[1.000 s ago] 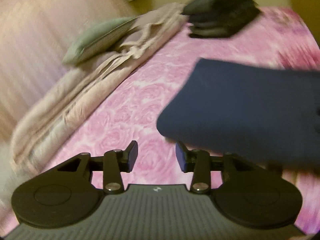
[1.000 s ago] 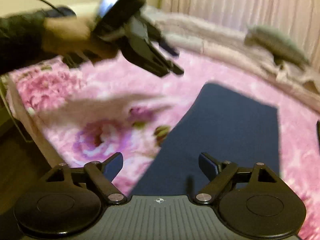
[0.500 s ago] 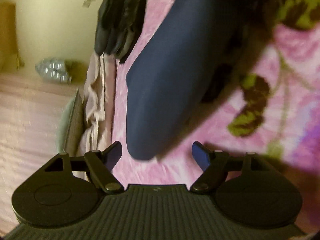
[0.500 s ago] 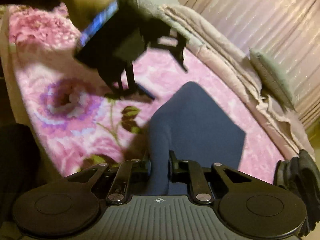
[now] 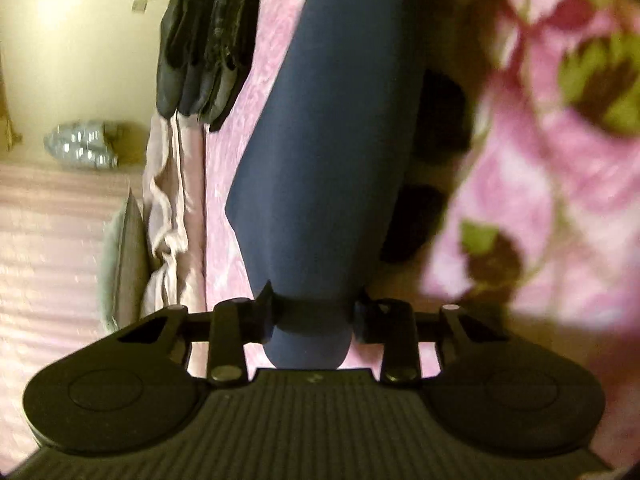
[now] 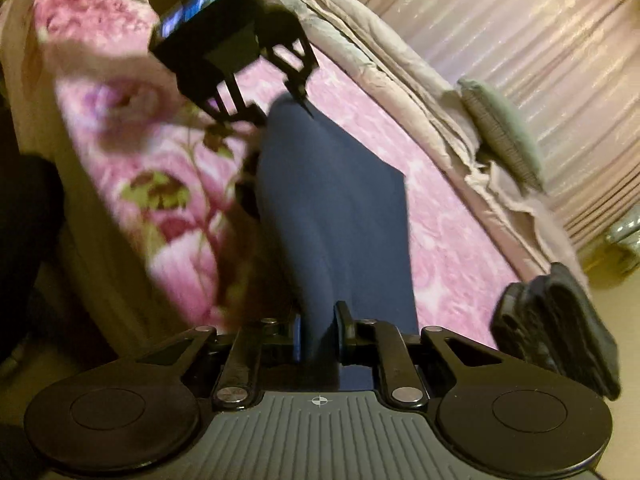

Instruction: Fold clothes

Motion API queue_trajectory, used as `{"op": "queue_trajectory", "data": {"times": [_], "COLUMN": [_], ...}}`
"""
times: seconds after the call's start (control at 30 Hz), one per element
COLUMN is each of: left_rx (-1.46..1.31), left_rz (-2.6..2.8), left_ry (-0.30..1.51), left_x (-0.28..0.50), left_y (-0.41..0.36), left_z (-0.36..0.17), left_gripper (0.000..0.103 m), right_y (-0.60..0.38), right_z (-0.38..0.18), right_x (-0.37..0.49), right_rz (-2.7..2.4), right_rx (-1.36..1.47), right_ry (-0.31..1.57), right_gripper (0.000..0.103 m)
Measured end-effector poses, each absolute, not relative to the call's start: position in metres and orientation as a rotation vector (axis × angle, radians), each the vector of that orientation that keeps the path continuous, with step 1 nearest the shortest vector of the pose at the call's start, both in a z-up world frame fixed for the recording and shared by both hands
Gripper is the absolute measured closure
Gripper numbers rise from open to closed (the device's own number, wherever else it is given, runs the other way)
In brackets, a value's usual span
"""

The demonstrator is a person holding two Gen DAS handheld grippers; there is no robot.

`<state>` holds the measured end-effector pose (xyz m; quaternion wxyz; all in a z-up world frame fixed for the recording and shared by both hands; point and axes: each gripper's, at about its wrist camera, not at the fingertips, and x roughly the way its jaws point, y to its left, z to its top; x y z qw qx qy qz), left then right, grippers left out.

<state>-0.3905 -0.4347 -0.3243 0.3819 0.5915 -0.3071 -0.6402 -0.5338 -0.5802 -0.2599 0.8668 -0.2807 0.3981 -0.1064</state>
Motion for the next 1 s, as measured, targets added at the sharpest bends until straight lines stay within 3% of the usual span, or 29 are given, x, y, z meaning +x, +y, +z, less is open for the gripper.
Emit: {"op": "queue_trajectory", "data": {"times": [0.1, 0.17, 0.2, 0.23, 0.37, 0.4, 0.43, 0.5, 0.57, 0.6, 0.63, 0.7, 1.0], "left_rx": [1.526, 1.546, 1.548, 1.549, 1.553, 1.555, 1.557, 1.557, 1.552, 1.553, 1.559, 1.564, 1.387], "left_rz": [-1.638, -1.635, -1.639, -1.644, -1.660, -1.663, -1.665, -1.671, -1.677, -1.674, -1.663, -1.639, -1.489], "left_ry": [-0.703, -0.662, -0.633, -0.605, -0.555, -0.550, -0.545, -0.534, -0.520, -0.528, -0.556, -0.600, -0.574], "left_x": [-0.394, -0.396, -0.397, -0.399, -0.402, -0.402, -0.402, -0.402, -0.401, -0.401, -0.401, -0.402, -0.386], "left_y": [-0.418, -0.413, -0.412, -0.412, -0.403, -0.401, -0.399, -0.397, -0.398, -0.398, -0.395, -0.392, -0.422], "left_z": [-0.310, -0.302, -0.298, -0.294, -0.283, -0.282, -0.281, -0.280, -0.281, -0.282, -0.284, -0.286, -0.208], "left_gripper": [0.073, 0.073, 0.073, 0.073, 0.073, 0.073, 0.073, 0.073, 0.073, 0.073, 0.073, 0.073, 0.074], "right_y": [-0.566, -0.557, -0.551, -0.545, -0.539, -0.544, -0.551, -0.563, -0.573, -0.579, -0.585, -0.596, -0.657], "right_z": [-0.272, -0.281, -0.284, -0.287, -0.300, -0.301, -0.299, -0.299, -0.304, -0.306, -0.303, -0.295, -0.193], "right_x": [-0.548, -0.558, -0.562, -0.563, -0.547, -0.541, -0.536, -0.528, -0.522, -0.520, -0.521, -0.522, -0.484], "right_rz": [-0.246, -0.262, -0.263, -0.250, -0.239, -0.256, -0.268, -0.286, -0.259, -0.234, -0.202, -0.141, -0.182], "right_rx": [-0.605, -0.617, -0.622, -0.624, -0.628, -0.621, -0.614, -0.652, -0.734, -0.766, -0.778, -0.801, -0.941], "right_ry": [0.804, 0.784, 0.764, 0.721, 0.673, 0.673, 0.673, 0.692, 0.748, 0.774, 0.781, 0.791, 0.599], "right_gripper": [0.088, 0.058, 0.025, 0.013, 0.014, 0.024, 0.041, 0.047, 0.047, 0.057, 0.075, 0.083, 0.084]}}
